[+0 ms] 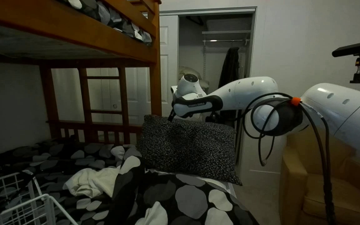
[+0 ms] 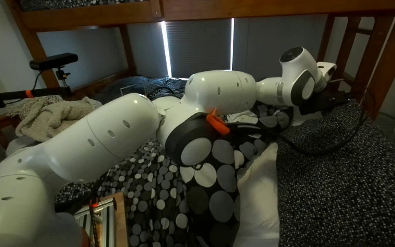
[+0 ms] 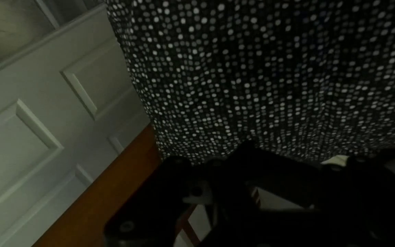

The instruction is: Pick up the black pillow and put it on the white rack

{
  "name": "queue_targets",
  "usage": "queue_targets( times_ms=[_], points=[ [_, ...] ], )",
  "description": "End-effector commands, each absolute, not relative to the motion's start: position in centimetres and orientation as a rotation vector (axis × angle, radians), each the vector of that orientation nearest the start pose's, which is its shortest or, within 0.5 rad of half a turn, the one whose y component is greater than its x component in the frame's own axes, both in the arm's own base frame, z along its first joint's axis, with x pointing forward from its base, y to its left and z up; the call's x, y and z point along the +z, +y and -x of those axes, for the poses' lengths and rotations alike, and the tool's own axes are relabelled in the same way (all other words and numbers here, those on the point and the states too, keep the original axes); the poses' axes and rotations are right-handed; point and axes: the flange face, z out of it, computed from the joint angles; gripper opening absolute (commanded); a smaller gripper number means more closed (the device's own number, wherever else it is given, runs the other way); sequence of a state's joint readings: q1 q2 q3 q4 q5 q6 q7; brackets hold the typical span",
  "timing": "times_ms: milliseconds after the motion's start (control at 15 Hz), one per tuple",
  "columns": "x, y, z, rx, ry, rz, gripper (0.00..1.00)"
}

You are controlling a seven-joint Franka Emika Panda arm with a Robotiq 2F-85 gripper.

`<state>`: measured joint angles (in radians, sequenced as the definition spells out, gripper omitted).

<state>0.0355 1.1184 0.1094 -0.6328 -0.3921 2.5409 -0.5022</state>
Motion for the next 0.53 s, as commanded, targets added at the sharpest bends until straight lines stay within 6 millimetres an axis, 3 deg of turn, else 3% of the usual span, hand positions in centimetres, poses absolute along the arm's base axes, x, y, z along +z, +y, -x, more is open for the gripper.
queue_targets(
  times_ms=[0, 133, 267, 467],
  points=[
    [39.7, 4.8, -83.7, -0.984, -1.326, 3.223, 0.30],
    [38.2, 3.6, -83.3, -0.853, -1.329, 3.329, 0.45],
    [35.2, 3.0, -82.8, -0.652, -1.390, 3.368, 0.60],
    [30.9, 4.3, -82.3, -0.527, -1.449, 3.257, 0.82]
  ],
)
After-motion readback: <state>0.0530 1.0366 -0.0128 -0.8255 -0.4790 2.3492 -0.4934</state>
